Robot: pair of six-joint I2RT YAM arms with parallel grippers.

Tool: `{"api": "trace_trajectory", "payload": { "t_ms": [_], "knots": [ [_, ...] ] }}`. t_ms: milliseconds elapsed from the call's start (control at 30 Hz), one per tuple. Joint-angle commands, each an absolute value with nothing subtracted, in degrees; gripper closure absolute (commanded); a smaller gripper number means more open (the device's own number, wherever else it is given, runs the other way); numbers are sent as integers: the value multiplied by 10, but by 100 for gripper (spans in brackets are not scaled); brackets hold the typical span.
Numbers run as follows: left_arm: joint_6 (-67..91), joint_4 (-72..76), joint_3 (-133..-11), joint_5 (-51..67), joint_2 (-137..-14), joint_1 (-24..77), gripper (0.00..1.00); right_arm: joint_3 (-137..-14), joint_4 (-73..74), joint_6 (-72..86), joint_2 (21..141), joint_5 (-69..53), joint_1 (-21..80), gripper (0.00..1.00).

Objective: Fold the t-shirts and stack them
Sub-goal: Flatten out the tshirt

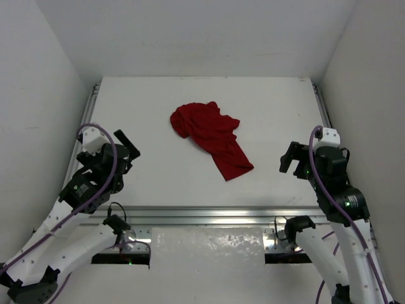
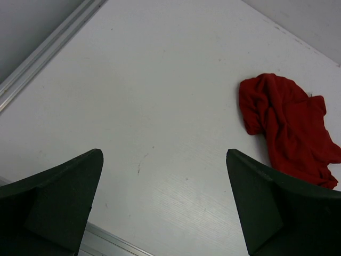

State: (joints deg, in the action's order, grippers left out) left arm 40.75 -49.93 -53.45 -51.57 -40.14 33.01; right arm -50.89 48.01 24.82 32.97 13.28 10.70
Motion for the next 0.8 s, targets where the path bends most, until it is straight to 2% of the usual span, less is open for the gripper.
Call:
{"api": "trace_trajectory", "payload": {
  "t_ms": [0, 200, 267, 367, 400, 433, 500, 533, 633, 767],
  "knots": [
    [405, -484, -535, -519, -406, 331, 0, -502, 443, 245, 334, 128, 111, 1],
    [412, -485, -539, -512, -410, 331, 1, -495, 427, 234, 319, 101, 111, 1],
    [419, -484, -546, -486, -416, 331, 0, -482, 404, 227, 309, 47, 111, 1],
    [458, -480, -558, -416, -453, 332, 1, -475, 397, 228, 305, 33, 111, 1],
    [484, -473, -565, -380, -508, 336, 2, -478, 405, 232, 318, 39, 111, 1],
    [502, -447, -572, -332, -576, 382, 4, -486, 410, 234, 327, 52, 111, 1],
    [582, -420, -589, -369, -656, 476, 5, -503, 426, 234, 357, 62, 111, 1],
    [603, -418, -635, -375, -752, 542, 4, -510, 432, 234, 366, 79, 111, 1],
    [641, -432, -752, -354, -931, 587, 4, -526, 442, 228, 386, 99, 112, 1],
    [642, -432, -851, -314, -1069, 599, 8, -526, 446, 228, 383, 99, 112, 1]
  ]
}}
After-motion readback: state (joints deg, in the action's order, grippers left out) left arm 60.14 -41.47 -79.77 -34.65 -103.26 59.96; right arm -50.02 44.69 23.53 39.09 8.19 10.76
